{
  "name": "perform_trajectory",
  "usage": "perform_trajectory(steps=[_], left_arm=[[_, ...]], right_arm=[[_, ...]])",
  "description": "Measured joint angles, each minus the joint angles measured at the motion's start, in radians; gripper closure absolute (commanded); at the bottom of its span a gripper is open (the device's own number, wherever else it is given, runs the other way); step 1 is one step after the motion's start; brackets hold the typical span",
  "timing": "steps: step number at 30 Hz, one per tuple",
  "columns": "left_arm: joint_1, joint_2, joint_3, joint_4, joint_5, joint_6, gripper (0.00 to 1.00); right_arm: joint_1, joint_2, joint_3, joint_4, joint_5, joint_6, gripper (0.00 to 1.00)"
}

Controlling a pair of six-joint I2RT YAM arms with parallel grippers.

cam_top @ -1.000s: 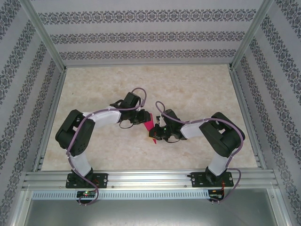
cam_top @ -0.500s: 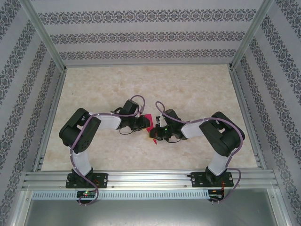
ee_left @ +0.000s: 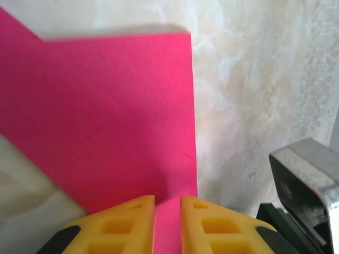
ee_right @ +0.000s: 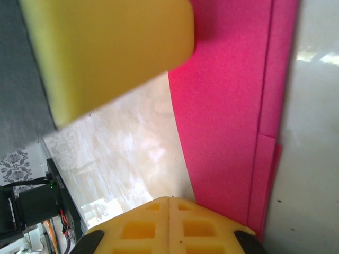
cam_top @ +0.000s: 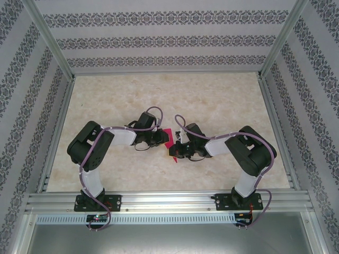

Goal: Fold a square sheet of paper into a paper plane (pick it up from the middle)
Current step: Fold the wing for the fifth time at the center of the table.

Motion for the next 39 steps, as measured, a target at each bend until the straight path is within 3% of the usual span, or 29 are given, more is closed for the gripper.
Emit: perform_trajectory(steps=[7, 29, 39], left_arm=[[0.058, 0.023, 0.041, -0.005, -0.053, 0.037, 0.78], [0.126, 0.047, 0.099, -0.058, -0.047, 0.104, 0.74], [0.110, -0.073, 0.105, -0.106, -0.048, 0.108, 0.72]], right_arm=[[-0.009, -0.008, -0.014, -0.012, -0.029, -0.013, 1.00], [-0.016, -0.024, -0.032, -0.019, -0.049, -0.030, 1.00], [-0.017, -0.020, -0.025, -0.026, -0.050, -0.004, 1.00]])
